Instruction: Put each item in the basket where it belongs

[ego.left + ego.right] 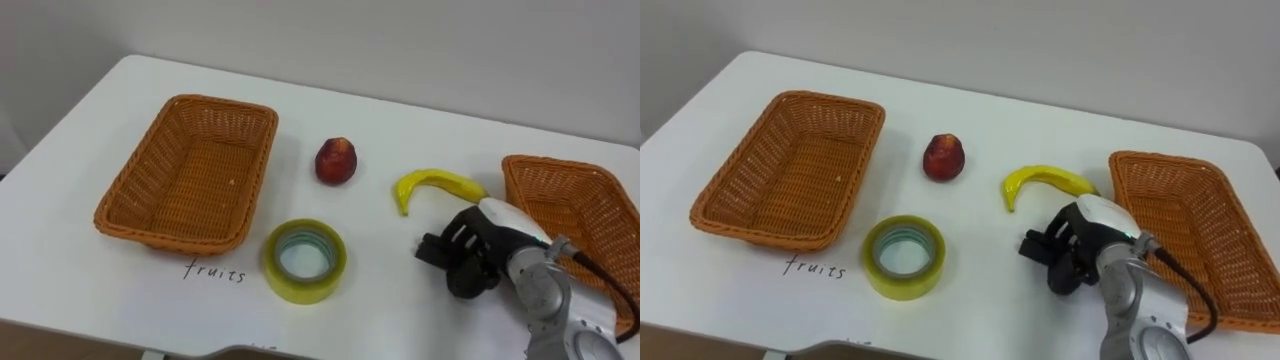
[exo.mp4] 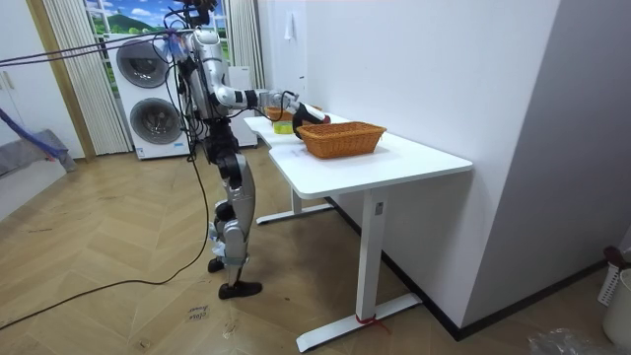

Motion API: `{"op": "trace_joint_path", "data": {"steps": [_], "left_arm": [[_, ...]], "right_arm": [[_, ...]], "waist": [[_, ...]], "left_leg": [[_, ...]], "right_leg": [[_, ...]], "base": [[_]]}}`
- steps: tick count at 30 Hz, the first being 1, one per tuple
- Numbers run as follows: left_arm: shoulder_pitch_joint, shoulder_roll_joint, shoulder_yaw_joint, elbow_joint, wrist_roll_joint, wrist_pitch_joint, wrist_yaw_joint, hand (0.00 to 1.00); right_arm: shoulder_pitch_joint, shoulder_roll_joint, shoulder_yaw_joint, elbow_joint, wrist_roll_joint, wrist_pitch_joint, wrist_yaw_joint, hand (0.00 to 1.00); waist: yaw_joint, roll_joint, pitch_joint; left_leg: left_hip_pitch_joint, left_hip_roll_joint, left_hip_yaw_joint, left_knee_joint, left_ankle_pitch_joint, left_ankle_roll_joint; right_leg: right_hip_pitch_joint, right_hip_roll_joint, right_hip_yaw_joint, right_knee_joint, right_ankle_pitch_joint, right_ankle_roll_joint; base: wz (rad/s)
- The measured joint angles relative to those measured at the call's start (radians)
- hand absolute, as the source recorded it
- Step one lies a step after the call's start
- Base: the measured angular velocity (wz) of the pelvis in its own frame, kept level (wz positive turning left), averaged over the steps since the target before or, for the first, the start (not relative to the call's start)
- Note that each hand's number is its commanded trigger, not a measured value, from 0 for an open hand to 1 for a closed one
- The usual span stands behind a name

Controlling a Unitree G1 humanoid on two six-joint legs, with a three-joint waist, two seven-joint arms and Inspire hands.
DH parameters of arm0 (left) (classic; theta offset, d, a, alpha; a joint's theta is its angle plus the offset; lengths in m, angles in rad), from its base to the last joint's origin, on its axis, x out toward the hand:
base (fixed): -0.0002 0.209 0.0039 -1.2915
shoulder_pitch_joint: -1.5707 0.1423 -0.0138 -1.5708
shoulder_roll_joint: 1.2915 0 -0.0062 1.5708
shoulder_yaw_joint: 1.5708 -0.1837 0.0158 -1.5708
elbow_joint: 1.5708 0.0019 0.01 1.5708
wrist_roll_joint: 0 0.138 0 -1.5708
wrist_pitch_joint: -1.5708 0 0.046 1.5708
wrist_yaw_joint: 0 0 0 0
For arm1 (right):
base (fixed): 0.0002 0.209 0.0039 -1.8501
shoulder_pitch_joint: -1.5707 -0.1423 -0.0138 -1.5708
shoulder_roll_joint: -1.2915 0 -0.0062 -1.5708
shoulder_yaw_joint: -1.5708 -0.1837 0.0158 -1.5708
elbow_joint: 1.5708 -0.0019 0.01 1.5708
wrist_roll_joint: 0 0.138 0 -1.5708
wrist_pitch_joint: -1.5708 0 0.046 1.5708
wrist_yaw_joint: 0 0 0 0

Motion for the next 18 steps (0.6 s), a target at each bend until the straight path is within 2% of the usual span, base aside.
{"op": "trace_joint_path", "data": {"steps": [6, 10, 13, 18], "left_arm": [[0.0, 0.0, 0.0, 0.002, -0.001, -0.001, 0.004, 0.0], [-0.001, 0.0, -0.002, 0.023, -0.024, -0.013, 0.009, 0.0], [-0.001, 0.0, -0.002, 0.031, -0.026, -0.032, 0.012, 0.0], [-0.009, 0.002, -0.001, 0.075, -0.03, -0.072, 0.026, 0.0]], "right_arm": [[0.003, 0.002, -0.001, -0.013, 0.01, -0.002, 0.0, 1.0], [-0.001, 0.003, -0.007, -0.011, 0.044, -0.024, -0.019, 1.0], [0.001, 0.005, -0.008, -0.025, 0.049, -0.035, -0.022, 1.0], [0.03, 0.005, -0.016, -0.116, 0.103, -0.047, 0.012, 1.0]], "waist": [[-0.005, 0.0, 0.0001], [-0.021, -0.001, 0.0009], [-0.022, -0.002, 0.0024], [-0.031, -0.009, 0.0044]], "left_leg": [[0.0, 0.0, -0.001, -0.001, 0.0, 0.0], [0.0, 0.0, 0.001, -0.001, 0.0, 0.0], [-0.001, 0.0, 0.007, -0.005, 0.0, 0.0], [-0.02, -0.001, 0.007, -0.005, 0.0, 0.0]], "right_leg": [[-0.001, 0.0, 0.002, 0.0, 0.0, 0.0], [-0.001, 0.001, 0.004, 0.0, 0.0, 0.0], [-0.011, 0.003, 0.022, 0.001, 0.0, 0.0], [-0.033, 0.003, 0.024, 0.003, 0.0, 0.0]], "base": [[0.0], [-0.01], [-0.12], [-0.02]]}}
